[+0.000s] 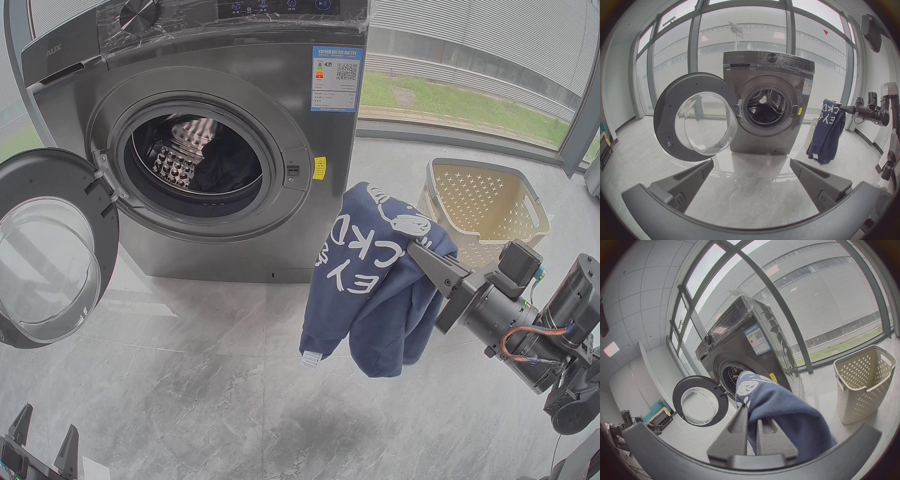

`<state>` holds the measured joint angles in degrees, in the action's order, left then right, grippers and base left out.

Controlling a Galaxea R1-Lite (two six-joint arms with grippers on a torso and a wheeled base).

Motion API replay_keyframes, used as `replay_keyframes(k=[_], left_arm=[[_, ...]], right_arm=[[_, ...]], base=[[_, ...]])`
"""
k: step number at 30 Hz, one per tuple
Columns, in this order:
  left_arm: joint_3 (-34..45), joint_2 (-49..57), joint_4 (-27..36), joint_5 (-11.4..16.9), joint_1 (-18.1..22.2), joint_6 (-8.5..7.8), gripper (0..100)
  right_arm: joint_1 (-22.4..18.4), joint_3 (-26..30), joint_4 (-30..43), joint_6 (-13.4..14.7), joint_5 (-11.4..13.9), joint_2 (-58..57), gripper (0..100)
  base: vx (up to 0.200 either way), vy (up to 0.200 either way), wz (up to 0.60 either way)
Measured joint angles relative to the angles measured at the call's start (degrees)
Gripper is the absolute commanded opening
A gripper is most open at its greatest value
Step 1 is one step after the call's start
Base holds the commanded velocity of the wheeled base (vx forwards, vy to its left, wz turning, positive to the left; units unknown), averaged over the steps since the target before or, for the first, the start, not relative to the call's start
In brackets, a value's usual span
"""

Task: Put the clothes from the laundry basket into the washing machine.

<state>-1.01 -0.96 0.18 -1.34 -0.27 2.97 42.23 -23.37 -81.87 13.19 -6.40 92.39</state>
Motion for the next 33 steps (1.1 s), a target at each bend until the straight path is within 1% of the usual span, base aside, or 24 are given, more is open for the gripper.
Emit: replay_keyframes(k=[18, 33], left_arm=[[0.0, 0.0, 0.0, 0.0, 0.0, 0.00, 100], [0.0, 0.0, 0.0, 0.0, 0.0, 0.06, 100]], right_arm=[[-0.2, 0.1, 0.0, 0.0, 0.0, 0.2, 0], [-0.5, 0.3, 0.0, 0.1, 0.1, 0.2, 0]], base=[[0.000, 0.200, 0.00], [0.000, 0.000, 0.00]])
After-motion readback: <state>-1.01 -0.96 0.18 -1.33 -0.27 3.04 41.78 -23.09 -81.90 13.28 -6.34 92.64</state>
